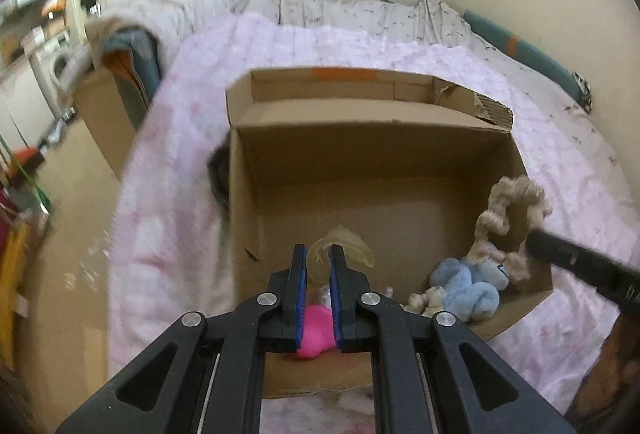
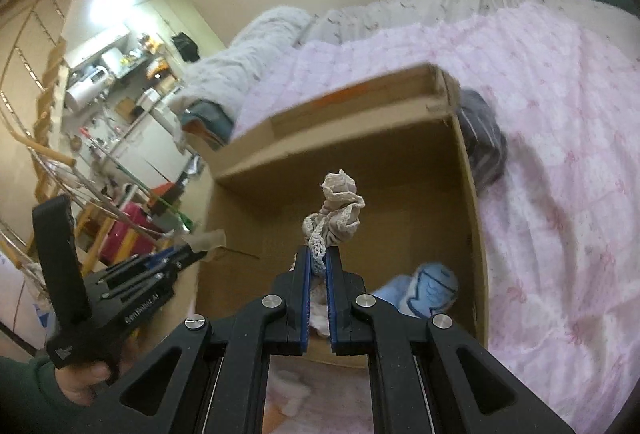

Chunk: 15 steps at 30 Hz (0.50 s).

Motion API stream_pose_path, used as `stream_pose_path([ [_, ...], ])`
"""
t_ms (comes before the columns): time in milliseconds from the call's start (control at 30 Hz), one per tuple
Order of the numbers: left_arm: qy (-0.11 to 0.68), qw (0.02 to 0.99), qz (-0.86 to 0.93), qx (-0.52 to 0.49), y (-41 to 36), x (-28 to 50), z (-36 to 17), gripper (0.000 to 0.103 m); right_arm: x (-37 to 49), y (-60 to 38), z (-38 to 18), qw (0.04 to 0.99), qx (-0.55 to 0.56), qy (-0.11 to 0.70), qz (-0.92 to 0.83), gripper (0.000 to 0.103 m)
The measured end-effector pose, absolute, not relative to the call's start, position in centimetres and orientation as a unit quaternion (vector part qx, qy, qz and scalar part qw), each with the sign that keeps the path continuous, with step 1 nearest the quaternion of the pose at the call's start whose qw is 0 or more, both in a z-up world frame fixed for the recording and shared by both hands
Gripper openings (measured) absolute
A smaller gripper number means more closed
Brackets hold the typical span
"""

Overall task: Organize soft objects
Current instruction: 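Carry the tan cloth and lace scrunchie over the box with both grippers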

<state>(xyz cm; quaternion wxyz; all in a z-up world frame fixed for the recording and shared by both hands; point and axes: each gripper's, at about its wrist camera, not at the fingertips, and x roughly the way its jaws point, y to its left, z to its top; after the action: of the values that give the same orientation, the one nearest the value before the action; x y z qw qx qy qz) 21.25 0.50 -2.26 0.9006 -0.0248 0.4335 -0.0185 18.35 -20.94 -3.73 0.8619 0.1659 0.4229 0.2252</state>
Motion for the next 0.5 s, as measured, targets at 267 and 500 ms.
stream_pose_path([
  [267, 0.437, 0.899, -0.005, 0.000, 0.2, 21.6, -4.0, 0.010, 18.4, -20.5, -5.9, 0.855, 0.151, 0.446, 0.216, 0.009],
  [500, 0.447, 0.895, -0.007, -0.005, 0.4, 21.8, -4.7, 0.010, 18.5, -19.6, -6.4, 0.853, 0.133, 0.458, 0.212, 0.009],
])
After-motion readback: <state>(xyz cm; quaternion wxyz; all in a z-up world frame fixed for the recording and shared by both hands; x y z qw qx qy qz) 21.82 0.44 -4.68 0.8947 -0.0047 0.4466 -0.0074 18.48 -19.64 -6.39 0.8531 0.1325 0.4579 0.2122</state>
